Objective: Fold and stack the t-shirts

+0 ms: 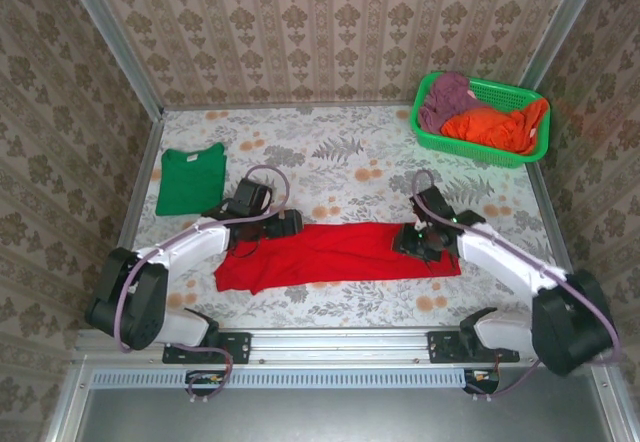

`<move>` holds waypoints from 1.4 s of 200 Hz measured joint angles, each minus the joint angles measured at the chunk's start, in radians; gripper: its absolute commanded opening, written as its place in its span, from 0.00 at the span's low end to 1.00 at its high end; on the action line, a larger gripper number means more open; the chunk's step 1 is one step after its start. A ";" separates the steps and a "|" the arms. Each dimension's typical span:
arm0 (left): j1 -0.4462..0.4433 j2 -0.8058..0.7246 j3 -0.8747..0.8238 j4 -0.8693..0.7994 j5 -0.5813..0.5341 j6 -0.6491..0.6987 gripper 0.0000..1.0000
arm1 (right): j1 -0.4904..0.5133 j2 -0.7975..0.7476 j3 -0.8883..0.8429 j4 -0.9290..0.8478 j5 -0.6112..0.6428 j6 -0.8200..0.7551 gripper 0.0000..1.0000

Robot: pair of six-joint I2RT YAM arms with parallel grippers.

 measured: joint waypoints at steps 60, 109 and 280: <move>-0.001 -0.076 -0.001 -0.013 -0.012 0.000 1.00 | 0.000 0.058 -0.057 0.034 0.073 -0.025 0.35; -0.001 -0.077 -0.003 -0.019 -0.020 0.003 1.00 | 0.000 -0.307 -0.226 -0.118 0.072 0.032 0.34; 0.254 -0.529 -0.209 -0.232 -0.103 -0.166 1.00 | 0.362 0.439 0.321 0.146 -0.037 -0.106 0.32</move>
